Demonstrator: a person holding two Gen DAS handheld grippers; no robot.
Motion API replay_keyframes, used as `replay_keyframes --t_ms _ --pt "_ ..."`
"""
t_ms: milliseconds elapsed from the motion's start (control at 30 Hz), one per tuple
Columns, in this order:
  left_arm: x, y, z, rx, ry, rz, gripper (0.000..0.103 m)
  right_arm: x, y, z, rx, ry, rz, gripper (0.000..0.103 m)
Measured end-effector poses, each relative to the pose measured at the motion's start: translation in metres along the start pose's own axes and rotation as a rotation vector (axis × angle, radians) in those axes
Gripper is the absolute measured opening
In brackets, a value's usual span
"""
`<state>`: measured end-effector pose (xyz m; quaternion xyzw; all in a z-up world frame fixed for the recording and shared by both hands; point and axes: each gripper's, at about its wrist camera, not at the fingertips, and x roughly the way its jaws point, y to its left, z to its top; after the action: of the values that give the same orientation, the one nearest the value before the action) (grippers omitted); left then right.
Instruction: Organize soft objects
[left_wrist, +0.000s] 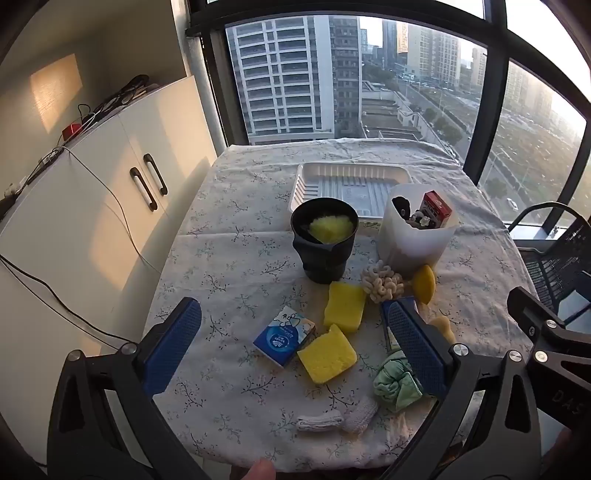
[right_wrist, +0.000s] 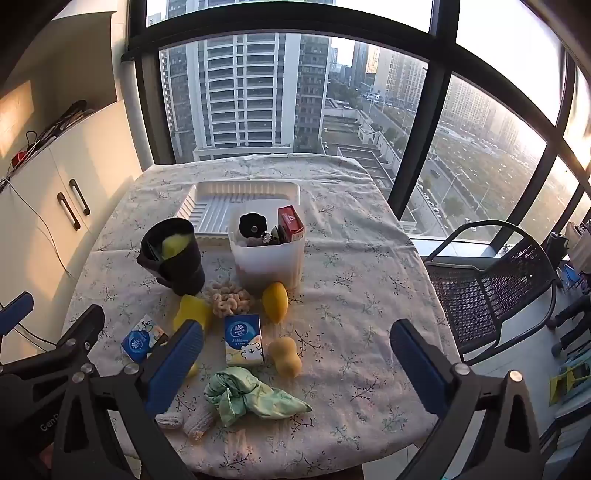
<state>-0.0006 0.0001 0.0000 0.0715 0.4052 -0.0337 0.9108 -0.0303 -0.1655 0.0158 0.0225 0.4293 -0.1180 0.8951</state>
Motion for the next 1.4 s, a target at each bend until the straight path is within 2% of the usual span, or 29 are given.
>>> replay_keyframes --t_ms 67,567,1400 --pt "0.001 0.002 0.0005 -0.011 0.016 -0.023 0.103 0.0005 -0.0004 0.0 0.003 -0.001 0.003 0.103" --pt "0.0083 -0.0019 0.0023 -0.006 0.008 -0.012 0.103 -0.0005 0.0 0.0002 0.003 0.004 0.003 0.103" --pt "-0.0006 0.0036 0.0029 -0.003 0.0 -0.011 0.103 -0.0016 -0.0012 0.0011 0.001 0.001 0.005 0.103"
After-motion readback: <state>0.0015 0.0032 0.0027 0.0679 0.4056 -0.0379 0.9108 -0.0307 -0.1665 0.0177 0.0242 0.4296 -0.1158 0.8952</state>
